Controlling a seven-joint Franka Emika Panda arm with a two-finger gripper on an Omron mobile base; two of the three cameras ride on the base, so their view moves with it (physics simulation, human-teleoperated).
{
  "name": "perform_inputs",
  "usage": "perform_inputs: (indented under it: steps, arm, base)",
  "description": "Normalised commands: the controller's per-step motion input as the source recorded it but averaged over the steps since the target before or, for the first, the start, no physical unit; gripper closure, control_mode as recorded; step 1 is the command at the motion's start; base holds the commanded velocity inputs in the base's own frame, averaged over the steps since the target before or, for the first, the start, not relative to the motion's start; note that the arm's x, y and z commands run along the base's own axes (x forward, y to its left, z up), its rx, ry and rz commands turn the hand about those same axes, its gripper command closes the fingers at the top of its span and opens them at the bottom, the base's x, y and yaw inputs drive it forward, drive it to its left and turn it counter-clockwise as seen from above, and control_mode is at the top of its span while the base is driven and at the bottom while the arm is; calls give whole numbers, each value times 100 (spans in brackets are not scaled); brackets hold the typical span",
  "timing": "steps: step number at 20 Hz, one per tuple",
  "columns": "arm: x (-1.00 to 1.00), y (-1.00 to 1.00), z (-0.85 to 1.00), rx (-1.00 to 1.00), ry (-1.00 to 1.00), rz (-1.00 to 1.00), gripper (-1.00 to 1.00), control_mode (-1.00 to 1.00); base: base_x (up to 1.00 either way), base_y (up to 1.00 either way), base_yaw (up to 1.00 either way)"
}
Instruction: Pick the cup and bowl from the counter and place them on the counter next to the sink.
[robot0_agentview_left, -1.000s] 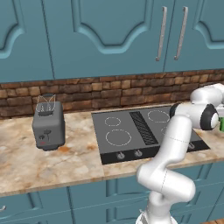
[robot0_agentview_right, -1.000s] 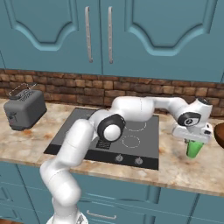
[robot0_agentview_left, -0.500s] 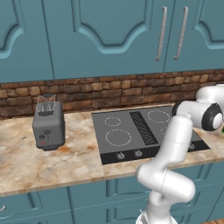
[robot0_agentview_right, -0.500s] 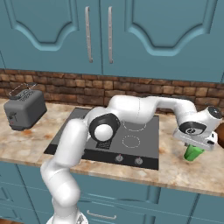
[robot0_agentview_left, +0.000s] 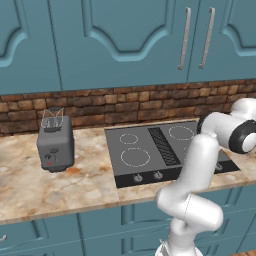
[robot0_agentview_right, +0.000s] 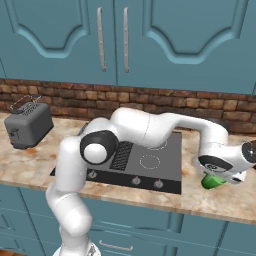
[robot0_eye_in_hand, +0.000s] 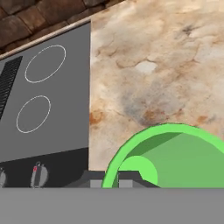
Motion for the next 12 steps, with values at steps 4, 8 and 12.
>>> perform_inputs:
  steps: [4, 8, 12]
  arm:
    - [-74, 28, 73, -1, 8, 0, 100, -100]
    - [-82, 32, 50, -7, 3, 0, 100, -100]
    - [-69, 53, 8, -9, 0, 0, 100, -100]
  base:
    - [0, 0, 0]
    - [0, 0, 0]
    - [0, 0, 0]
